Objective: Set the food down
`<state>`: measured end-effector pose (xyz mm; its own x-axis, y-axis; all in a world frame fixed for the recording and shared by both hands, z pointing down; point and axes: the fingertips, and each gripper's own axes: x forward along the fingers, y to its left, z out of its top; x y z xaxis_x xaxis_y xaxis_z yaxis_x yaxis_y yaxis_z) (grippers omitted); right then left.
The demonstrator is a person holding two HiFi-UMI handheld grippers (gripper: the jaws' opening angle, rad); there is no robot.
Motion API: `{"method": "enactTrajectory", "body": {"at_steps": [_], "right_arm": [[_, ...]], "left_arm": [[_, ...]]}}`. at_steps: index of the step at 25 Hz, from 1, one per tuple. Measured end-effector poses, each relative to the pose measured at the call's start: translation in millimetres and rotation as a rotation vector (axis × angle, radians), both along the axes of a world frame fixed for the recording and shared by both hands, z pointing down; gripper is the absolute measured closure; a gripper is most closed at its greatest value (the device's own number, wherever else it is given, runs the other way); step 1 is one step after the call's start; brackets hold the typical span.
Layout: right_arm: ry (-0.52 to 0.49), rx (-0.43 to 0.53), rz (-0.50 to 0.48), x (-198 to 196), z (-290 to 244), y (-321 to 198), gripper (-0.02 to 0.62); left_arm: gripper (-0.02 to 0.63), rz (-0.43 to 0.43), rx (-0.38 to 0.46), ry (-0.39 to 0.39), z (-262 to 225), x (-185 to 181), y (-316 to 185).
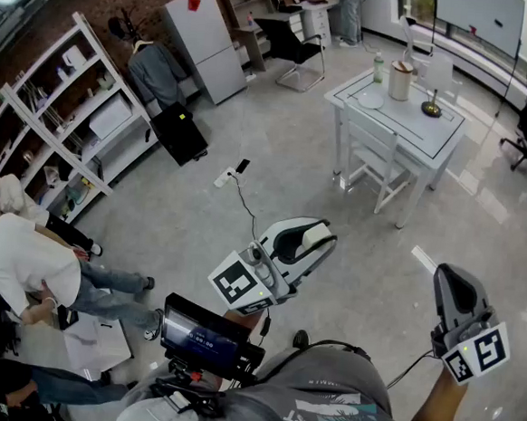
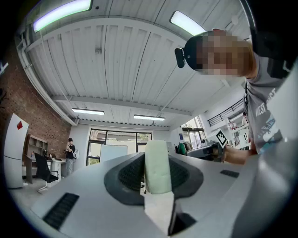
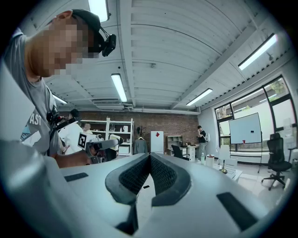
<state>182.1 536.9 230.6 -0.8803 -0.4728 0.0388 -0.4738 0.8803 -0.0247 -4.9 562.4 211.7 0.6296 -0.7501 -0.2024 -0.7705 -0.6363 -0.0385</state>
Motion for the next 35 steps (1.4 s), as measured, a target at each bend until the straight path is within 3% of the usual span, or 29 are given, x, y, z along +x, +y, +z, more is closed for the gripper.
{"method": "enactTrajectory", "body": {"at_steps": [6, 24, 29, 35], "right_arm": [[-0.013, 0.018, 0.009, 5, 2, -19, 0.589], [-0.067, 0.022, -0.011, 46, 15, -46, 0.587], [-0.087, -0.027, -0.039, 31, 23, -58, 0.588], [-0.071, -0.017, -0.018, 25, 28, -89, 0.588]], "left_arm": [[0.497, 0.007, 0.031, -0.021, -3, 5, -19], [0.497, -0.011, 0.01, -0.037, 10, 53, -41], [0.497, -0.058, -0.021, -0.065, 11, 41, -43], [0.497, -0.063, -0.012, -0.058, 21, 29, -73]]}}
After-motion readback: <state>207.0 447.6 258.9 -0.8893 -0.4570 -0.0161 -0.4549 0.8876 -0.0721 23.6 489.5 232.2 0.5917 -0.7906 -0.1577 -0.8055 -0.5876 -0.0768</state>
